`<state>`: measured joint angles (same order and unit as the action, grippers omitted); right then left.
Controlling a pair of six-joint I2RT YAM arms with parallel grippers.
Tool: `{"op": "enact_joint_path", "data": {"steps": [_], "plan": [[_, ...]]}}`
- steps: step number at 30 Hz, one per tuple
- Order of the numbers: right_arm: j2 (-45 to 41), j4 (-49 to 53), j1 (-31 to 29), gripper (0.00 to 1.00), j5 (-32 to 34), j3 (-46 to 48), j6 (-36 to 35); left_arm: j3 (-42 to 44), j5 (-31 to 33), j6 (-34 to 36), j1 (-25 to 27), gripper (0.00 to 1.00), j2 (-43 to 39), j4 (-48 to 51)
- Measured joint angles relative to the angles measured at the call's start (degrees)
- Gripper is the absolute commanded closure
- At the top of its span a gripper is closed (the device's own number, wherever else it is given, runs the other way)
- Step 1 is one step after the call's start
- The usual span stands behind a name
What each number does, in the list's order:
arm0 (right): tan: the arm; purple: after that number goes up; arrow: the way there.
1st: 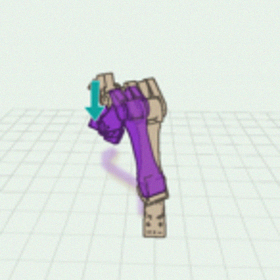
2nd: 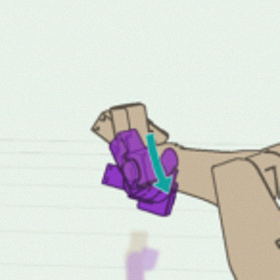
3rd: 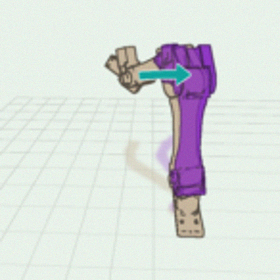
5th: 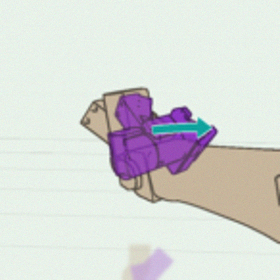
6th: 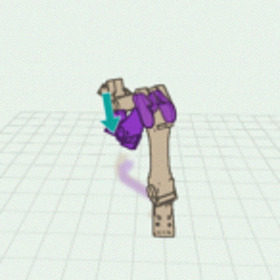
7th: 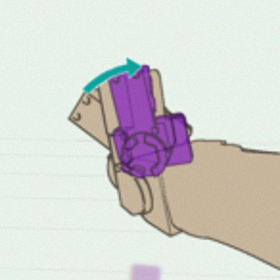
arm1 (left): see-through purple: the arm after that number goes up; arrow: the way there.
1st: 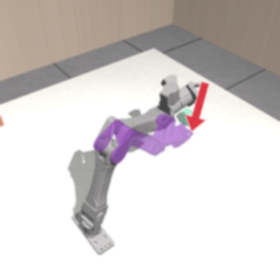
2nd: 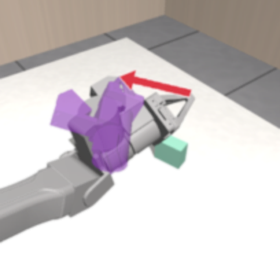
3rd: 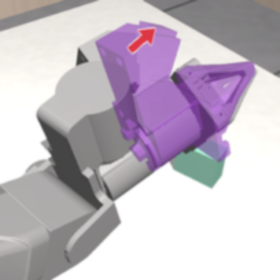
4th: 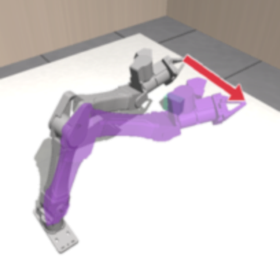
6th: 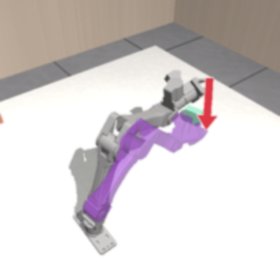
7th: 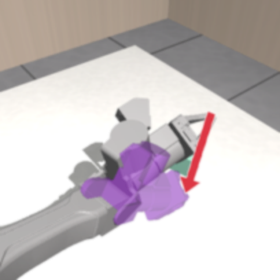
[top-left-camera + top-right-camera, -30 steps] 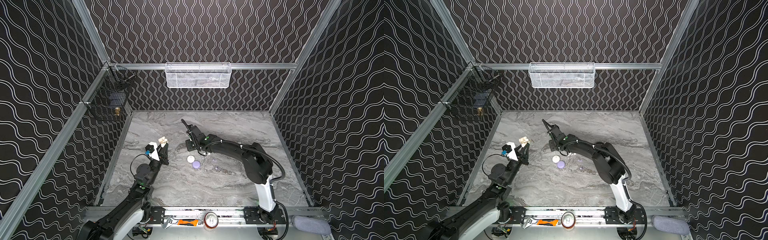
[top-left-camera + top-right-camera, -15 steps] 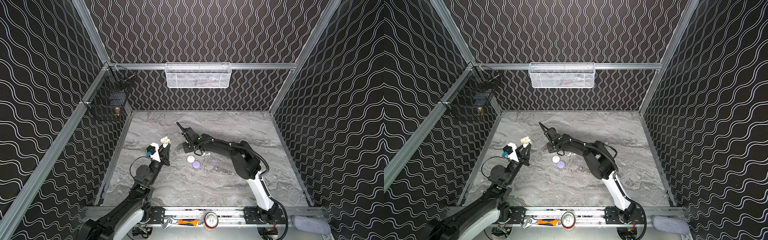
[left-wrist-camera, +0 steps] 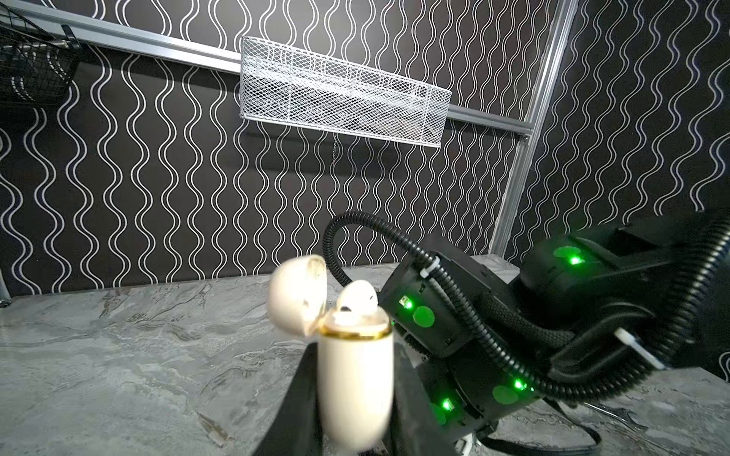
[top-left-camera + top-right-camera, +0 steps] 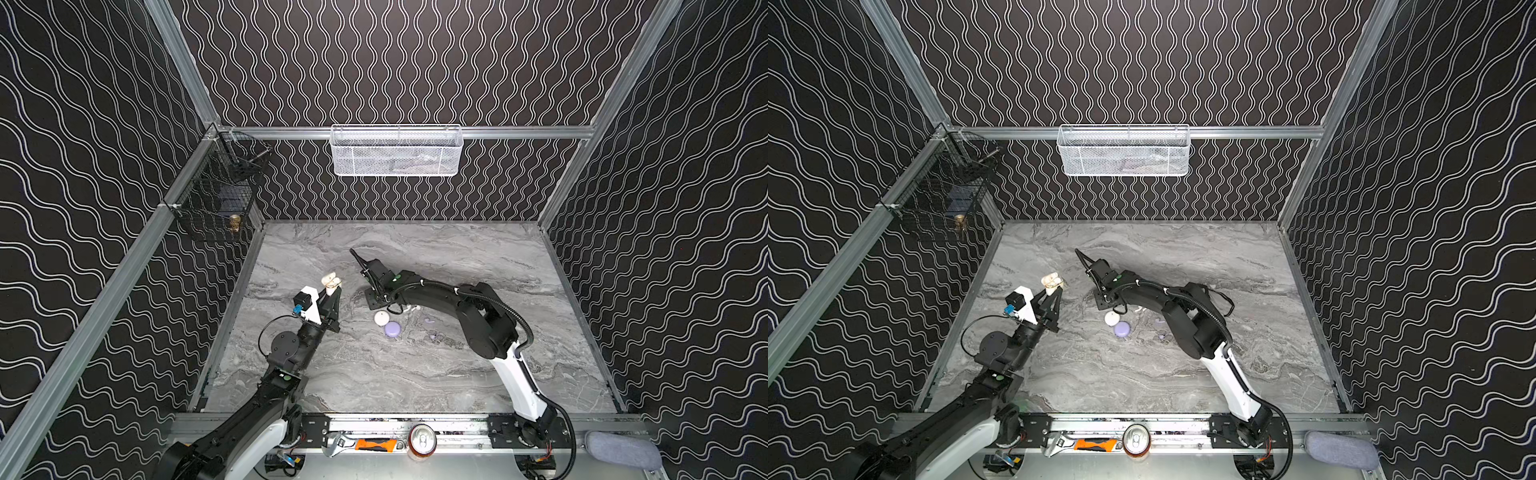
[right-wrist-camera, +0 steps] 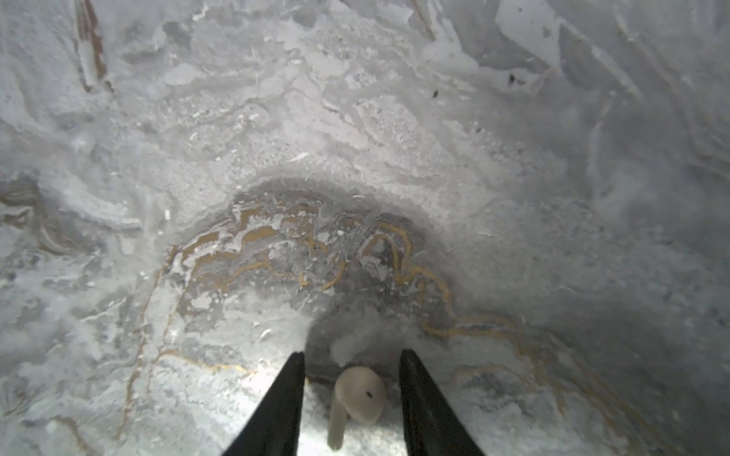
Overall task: Insert the wireless bluetooth earbuds into the charging case
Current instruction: 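Lower the right gripper and close it on the white earbud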
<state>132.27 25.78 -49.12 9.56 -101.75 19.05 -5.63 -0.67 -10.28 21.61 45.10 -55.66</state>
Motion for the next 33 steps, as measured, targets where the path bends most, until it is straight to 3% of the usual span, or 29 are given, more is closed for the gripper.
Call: {"op": "enact_joint_path", "data": {"steps": [25,33], "plan": [[0.46,0.11,-2.56,0.69,4.57,0.15,0.48,-0.46,1.49,1.51,1.22,1.0,-2.29,2.86],[0.26,-0.07,-2.73,0.64,4.83,0.68,0.85,-0.7,1.84,1.64,1.62,1.0,-2.69,3.26]]}}
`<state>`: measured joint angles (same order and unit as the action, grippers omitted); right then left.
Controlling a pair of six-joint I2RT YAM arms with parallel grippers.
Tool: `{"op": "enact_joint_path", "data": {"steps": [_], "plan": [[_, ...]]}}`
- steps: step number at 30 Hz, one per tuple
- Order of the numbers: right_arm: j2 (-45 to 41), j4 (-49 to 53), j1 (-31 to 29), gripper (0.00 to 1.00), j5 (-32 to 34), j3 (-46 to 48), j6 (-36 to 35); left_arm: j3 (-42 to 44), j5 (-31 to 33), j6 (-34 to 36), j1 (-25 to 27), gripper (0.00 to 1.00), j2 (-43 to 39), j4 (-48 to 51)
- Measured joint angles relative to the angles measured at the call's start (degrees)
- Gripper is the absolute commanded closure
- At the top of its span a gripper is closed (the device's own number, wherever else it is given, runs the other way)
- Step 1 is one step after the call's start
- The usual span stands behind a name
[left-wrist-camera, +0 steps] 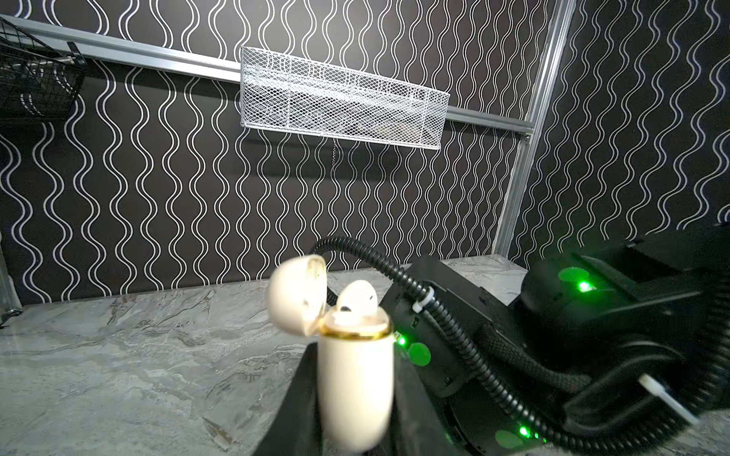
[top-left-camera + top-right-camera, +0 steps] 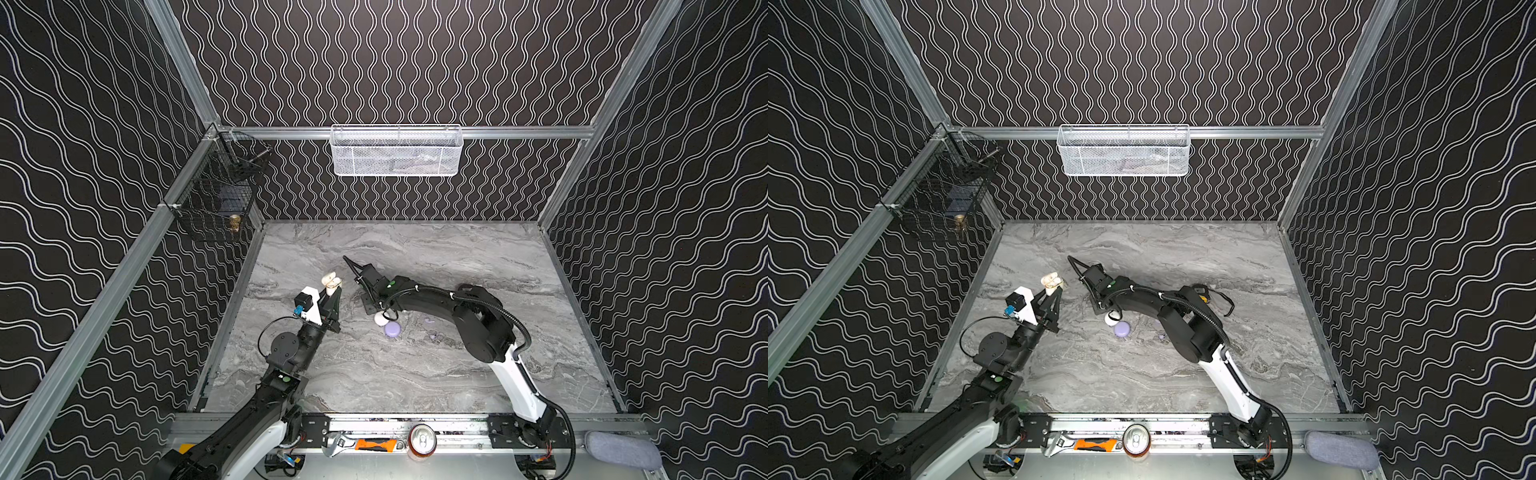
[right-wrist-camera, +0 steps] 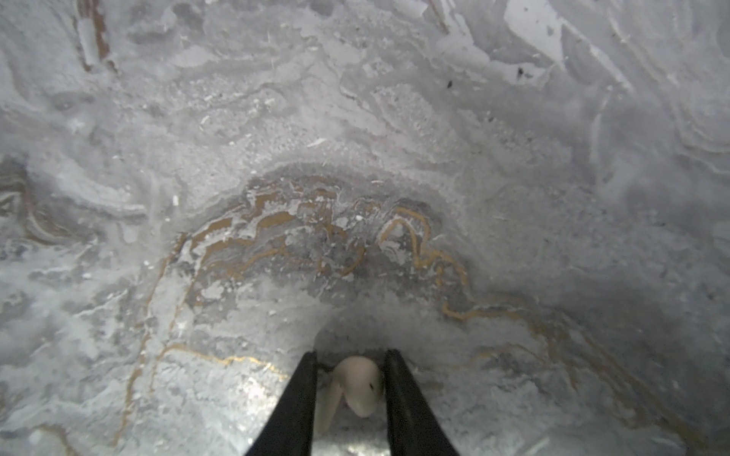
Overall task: Insert the wireless bluetooth earbuds into the charging case
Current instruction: 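Lower the right gripper and close it on the white earbud, then lift the earbud with the right gripper and carry it to the cream case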
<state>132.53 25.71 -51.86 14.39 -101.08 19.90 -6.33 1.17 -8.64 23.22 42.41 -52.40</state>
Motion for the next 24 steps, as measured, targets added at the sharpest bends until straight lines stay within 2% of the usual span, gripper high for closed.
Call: {"op": "enact_joint_path", "data": {"steps": [11,24], "plan": [[-0.79,-1.27,-0.17,0.77,0.09,1.62,0.22,-0.07,0.26,0.24,0.28,1.0,-0.33,0.83],[-4.42,-2.73,-0.15,0.82,-2.93,5.49,1.53,-0.28,0.79,1.31,0.44,1.0,-0.04,1.09]]}}
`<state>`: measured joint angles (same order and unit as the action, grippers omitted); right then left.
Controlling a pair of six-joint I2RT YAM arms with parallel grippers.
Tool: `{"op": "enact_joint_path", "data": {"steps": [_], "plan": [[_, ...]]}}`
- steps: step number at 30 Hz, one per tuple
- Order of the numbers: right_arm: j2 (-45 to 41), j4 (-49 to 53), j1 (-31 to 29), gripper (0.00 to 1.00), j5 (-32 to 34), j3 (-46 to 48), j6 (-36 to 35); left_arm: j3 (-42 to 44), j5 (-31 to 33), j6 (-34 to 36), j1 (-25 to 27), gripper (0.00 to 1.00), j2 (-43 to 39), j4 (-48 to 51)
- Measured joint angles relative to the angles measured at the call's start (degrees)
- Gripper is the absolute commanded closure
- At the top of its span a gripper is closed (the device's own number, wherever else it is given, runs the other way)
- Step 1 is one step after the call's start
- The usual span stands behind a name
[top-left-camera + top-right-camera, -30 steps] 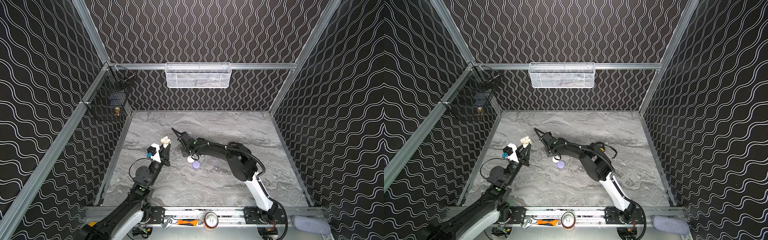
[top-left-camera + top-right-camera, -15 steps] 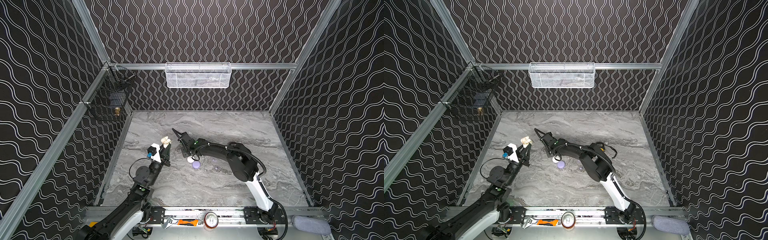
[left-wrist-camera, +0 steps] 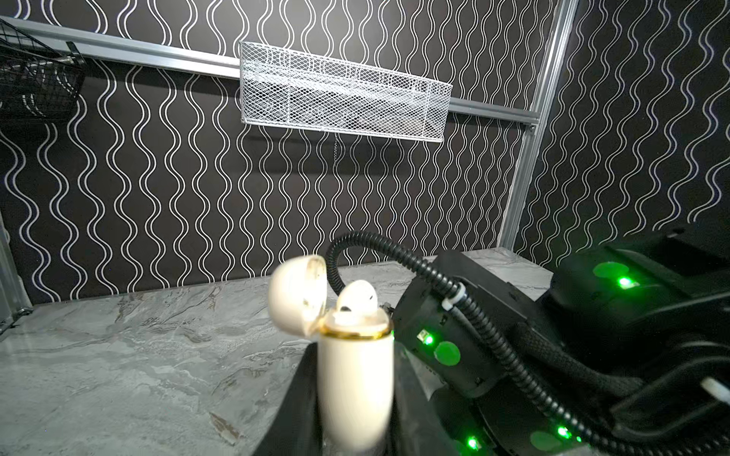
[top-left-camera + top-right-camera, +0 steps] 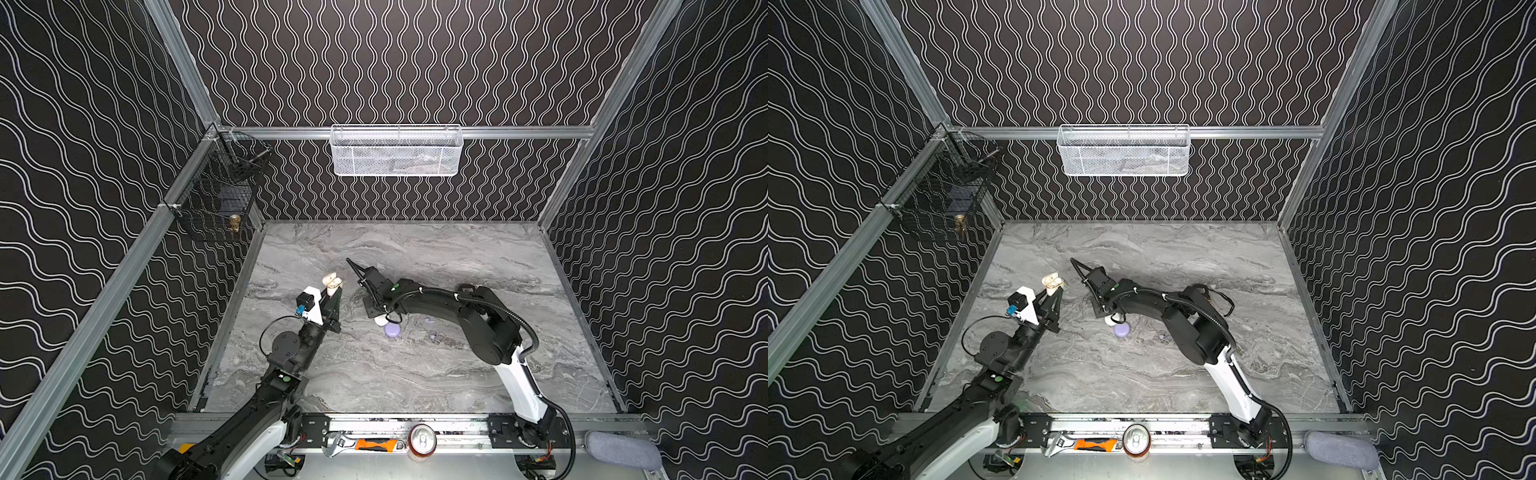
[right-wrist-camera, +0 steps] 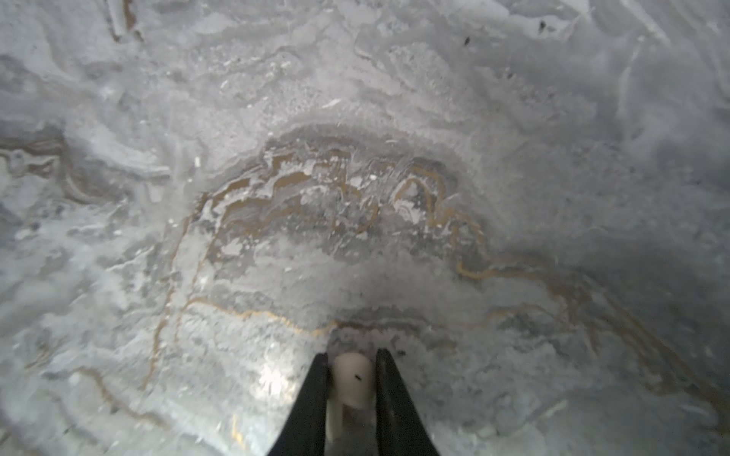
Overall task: Insert the wireless bluetooth earbuds into the charging case
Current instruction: 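Lift the earbud with the right gripper and carry it to the cream case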
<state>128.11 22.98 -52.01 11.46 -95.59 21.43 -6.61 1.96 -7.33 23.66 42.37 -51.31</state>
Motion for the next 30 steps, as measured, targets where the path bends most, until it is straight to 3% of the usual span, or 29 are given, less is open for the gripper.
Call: {"op": "enact_joint_path", "data": {"steps": [8,14,22,30], "plan": [[-8.72,-3.63,0.0,0.84,0.59,4.24,0.2,0.04,0.09,0.0,0.04,1.0,0.85,-0.17],[-21.62,-7.5,-1.07,0.84,3.5,12.55,0.44,1.81,-2.95,0.0,0.04,1.0,3.04,-5.66],[-41.64,-17.81,-10.38,0.85,12.17,22.08,-1.53,4.2,-11.78,0.02,0.04,1.0,10.03,-20.92],[-47.34,-33.42,-20.02,0.85,15.65,27.8,-8.2,4.74,-19.1,-0.02,0.2,1.0,13.7,-32.2]]}}
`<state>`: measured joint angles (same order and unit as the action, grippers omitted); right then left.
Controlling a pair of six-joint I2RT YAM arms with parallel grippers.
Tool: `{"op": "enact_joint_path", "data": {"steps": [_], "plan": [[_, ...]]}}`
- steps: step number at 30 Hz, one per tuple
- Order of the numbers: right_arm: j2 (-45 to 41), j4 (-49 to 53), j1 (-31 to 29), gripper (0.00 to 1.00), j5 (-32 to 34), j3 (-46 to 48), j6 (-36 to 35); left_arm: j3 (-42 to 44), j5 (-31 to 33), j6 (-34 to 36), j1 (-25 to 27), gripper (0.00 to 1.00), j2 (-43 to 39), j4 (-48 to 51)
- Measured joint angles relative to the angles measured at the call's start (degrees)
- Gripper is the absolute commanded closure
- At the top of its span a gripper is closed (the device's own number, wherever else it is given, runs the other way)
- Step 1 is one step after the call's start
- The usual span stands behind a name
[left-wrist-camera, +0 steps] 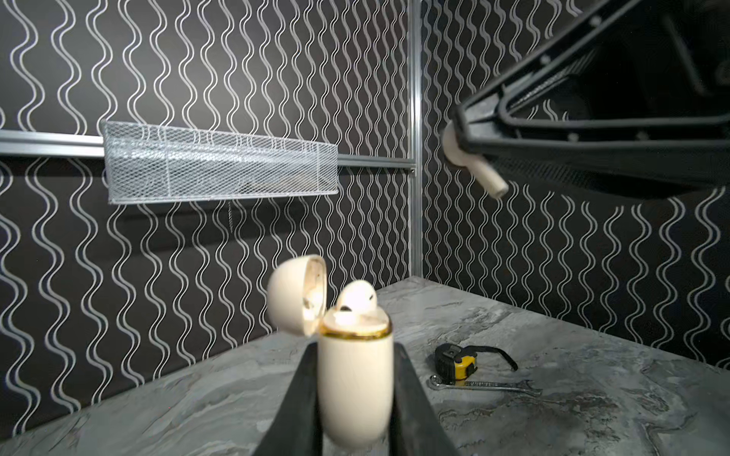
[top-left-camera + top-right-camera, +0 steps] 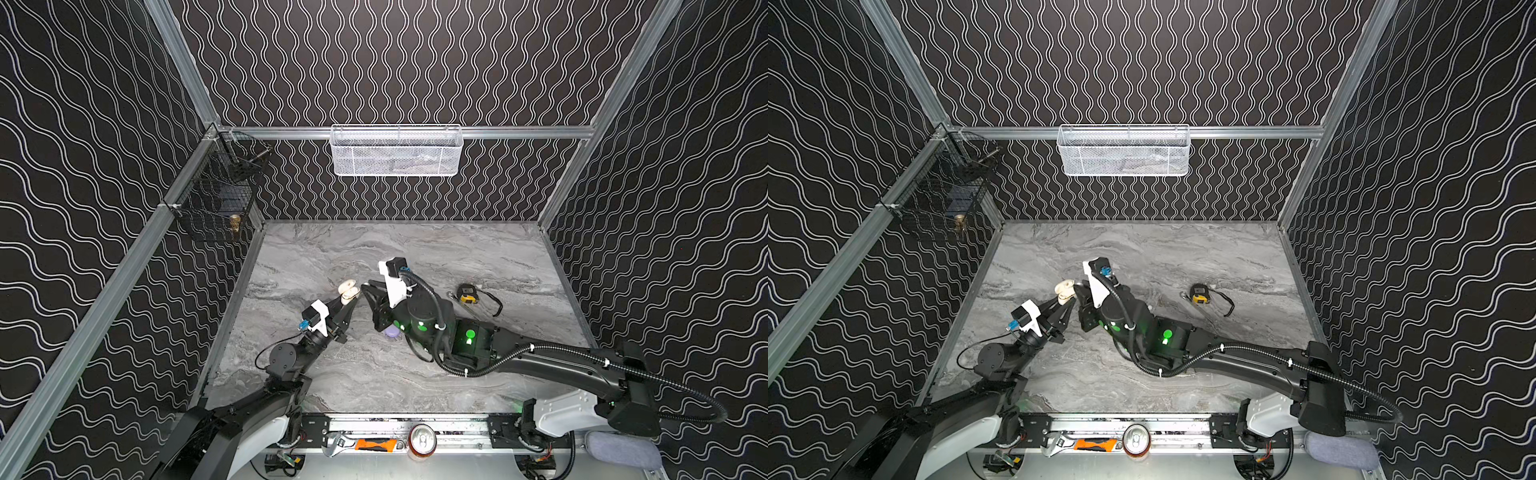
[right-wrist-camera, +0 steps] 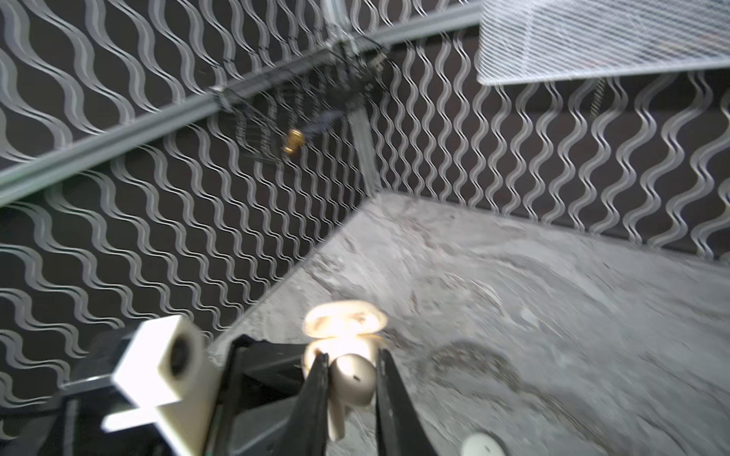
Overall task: Insert the wireless bluetooth earbuds into the charging case
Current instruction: 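Lift the earbud with the right gripper and carry it to the cream case, then lower the earbud into the empty slot of the cream case with the right gripper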
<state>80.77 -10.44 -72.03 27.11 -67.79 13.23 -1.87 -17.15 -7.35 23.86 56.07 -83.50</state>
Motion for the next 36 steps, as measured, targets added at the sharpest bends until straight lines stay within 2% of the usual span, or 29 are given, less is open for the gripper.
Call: {"op": "enact_joint_path", "data": {"steps": [6,12,25,36], "plan": [[1.92,-10.6,-2.99,0.85,0.81,1.88,-3.8,-0.02,-1.86,0.0,0.7,1.0,-1.2,-1.75],[3.5,-16.52,-3.19,0.85,0.87,2.95,-4.9,-0.09,-3.02,-0.11,1.6,1.0,-2.75,-2.12],[4.55,-25.03,-4.13,0.86,2.14,8.11,-4.68,-0.11,-3.37,-0.2,2.43,1.0,-4.63,-2.56],[6.78,-30.6,-4.46,0.87,3.85,8.74,-4.7,0.0,-3.17,-0.17,2.8,1.0,-5.2,-2.47]]}}
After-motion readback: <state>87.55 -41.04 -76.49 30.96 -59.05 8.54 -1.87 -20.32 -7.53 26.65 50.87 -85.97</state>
